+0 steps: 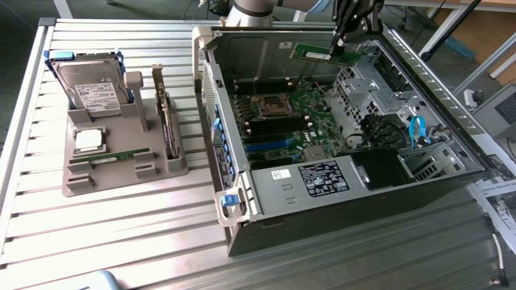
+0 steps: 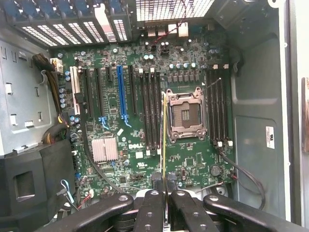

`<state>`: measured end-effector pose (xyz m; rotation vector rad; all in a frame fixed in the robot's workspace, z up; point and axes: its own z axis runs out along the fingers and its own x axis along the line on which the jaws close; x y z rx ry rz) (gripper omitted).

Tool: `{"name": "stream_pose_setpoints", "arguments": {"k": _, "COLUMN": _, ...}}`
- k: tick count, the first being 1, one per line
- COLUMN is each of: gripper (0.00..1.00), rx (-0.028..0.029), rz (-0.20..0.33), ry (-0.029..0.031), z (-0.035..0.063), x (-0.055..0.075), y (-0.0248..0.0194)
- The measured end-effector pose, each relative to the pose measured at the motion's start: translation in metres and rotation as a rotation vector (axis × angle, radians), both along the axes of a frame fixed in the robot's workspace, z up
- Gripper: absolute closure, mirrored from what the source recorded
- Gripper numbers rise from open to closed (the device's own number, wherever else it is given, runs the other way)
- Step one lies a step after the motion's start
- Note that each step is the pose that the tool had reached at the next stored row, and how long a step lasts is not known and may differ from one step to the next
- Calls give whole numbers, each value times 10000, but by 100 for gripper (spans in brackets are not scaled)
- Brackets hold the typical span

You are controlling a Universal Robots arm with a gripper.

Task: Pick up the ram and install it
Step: 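Insert the ram into the slot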

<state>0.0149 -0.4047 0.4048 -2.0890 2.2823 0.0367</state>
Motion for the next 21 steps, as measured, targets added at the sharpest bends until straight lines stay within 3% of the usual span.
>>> {"name": "stream_pose_setpoints", "arguments": {"k": 21, "gripper": 87, "rx": 0, "rz": 0, "ry": 0, "z": -66, "x": -7, "y": 0}}
